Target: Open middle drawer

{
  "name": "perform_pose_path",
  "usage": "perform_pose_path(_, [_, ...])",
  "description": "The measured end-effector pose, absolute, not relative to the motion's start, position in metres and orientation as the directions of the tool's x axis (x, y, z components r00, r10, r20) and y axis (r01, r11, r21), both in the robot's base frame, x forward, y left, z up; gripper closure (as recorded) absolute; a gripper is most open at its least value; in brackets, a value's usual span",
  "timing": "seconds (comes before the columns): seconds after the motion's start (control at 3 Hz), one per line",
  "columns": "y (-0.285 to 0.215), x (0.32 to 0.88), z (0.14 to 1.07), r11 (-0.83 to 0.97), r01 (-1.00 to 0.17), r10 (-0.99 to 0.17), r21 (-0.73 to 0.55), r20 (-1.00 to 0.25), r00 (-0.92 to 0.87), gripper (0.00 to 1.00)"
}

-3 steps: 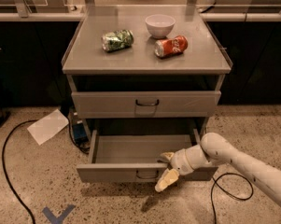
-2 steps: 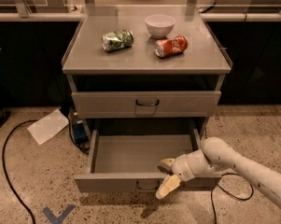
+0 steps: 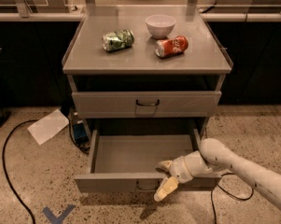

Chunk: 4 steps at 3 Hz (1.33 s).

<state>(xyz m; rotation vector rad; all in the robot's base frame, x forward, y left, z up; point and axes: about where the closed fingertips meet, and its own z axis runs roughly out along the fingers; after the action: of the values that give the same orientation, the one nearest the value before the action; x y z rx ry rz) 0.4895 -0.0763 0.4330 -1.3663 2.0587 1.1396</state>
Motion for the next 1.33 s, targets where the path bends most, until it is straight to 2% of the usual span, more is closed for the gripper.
perform_pose_path(0.33, [-0.072, 0.465, 0.437, 0.155, -0.880, -0.564, 0.449, -0.691, -0.452, 0.00])
perform_pose_path(0.67, [-0.065, 0.403, 0.468, 0.139, -0.848, -0.552, 0.511, -0.672, -0.495, 0.00])
perform_pose_path(1.33, [-0.064, 0.386, 0.468, 0.117, -0.831, -0.555, 0.543, -0.658, -0.508, 0.00])
